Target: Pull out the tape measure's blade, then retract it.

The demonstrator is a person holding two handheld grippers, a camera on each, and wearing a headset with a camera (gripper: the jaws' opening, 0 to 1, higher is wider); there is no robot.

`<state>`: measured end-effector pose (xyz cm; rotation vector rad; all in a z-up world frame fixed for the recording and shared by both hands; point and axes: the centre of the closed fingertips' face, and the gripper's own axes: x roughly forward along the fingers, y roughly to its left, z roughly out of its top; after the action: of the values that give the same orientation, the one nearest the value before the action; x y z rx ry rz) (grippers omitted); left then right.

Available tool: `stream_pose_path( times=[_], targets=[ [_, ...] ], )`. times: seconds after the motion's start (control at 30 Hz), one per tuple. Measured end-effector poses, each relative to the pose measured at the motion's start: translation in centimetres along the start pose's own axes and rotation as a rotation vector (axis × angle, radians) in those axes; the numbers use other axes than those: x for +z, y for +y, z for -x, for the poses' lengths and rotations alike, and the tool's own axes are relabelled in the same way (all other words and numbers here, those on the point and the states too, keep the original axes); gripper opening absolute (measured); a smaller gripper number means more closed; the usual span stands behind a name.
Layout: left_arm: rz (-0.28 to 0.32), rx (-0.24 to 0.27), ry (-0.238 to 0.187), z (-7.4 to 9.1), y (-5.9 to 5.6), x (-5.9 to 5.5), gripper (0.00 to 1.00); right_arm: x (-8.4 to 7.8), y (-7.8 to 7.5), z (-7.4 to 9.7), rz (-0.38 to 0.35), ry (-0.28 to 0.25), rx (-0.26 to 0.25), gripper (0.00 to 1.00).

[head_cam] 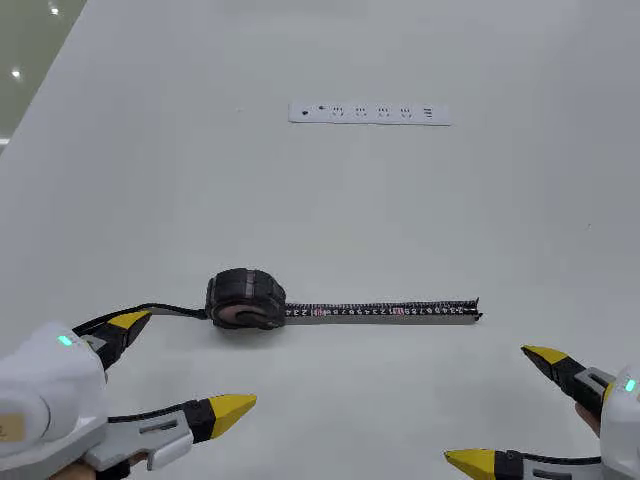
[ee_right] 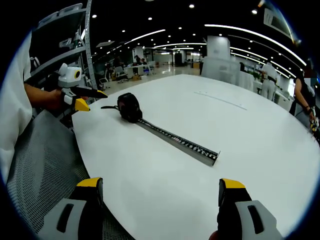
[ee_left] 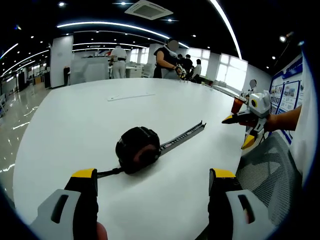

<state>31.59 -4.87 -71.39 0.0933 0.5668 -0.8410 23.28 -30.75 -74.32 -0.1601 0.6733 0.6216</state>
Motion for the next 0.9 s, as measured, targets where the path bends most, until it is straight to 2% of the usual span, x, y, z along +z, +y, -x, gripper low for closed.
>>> stream_pose_path(
  times=[0.1,0.47,0.7,0.83,0.9],
  targets=[
    [-0.017,-0.006,0.007,-0.7,-0.2,0.0,0.89,0.0,-0.1,0.1,-0.004,-0.002,-0.001,0.97],
    [-0.025,-0.032,0.012,-2.9,-1.1,0.3,0.87,-0.3,-0.1,0.3,-0.006,0.002,-0.005,0.96],
    [-0.025,-0.040,0.025,-4.0,-0.9,0.4,0.87,-0.4,-0.5,0.7,-0.009,0.001,-0.013,0.96],
    [-0.023,-0.042,0.025,-4.5,-0.8,0.9,0.86,-0.4,-0.7,0.9,-0.022,-0.005,-0.016,0.96],
    [-0.005,-0.043,0.026,-4.8,-0.6,0.8,0.86,-0.4,-0.7,0.9,-0.022,-0.004,-0.017,0.96]
  ],
)
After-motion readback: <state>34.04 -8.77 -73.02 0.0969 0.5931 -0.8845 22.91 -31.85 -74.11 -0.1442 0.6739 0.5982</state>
